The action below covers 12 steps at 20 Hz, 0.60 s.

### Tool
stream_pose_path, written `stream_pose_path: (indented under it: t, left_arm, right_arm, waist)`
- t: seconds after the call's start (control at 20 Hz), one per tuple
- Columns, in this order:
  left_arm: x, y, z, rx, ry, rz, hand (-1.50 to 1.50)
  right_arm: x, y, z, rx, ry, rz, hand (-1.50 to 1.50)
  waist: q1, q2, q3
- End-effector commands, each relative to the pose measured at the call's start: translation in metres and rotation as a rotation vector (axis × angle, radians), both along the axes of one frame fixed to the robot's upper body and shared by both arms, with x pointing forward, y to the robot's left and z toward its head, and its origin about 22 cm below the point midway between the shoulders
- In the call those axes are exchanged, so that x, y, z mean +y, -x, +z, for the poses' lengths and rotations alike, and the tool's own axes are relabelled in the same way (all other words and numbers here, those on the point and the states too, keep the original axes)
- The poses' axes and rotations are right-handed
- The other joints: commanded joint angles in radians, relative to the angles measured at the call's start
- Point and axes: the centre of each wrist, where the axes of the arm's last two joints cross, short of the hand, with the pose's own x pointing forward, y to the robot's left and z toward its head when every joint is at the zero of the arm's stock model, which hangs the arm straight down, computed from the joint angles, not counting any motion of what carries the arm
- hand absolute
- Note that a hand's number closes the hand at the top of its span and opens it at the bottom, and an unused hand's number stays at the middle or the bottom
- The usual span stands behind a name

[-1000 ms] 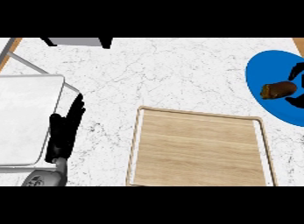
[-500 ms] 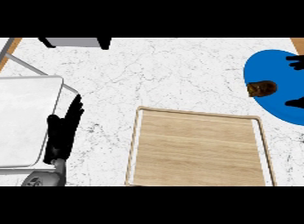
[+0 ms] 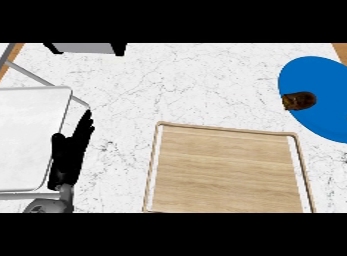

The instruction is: Pick the sweet potato from the tray and place it in the plate

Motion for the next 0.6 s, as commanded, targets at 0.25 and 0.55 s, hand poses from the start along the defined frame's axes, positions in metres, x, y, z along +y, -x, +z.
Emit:
stream_pose_path:
  t: [0.25, 0.55]
  left_arm:
    - [0.002, -0.003, 0.003, -0.004, -0.001, 0.006, 0.00]
    - [0.007, -0.006, 0.007, -0.002, 0.019, -0.011, 0.00]
  right_arm:
    - [-0.009, 0.017, -0.017, -0.052, -0.136, 0.074, -1.50]
    - [-0.015, 0.027, -0.024, -0.060, -0.100, 0.095, -1.50]
  waist:
    - [0.010, 0.004, 0.002]
    - [0.009, 0.003, 0.002]
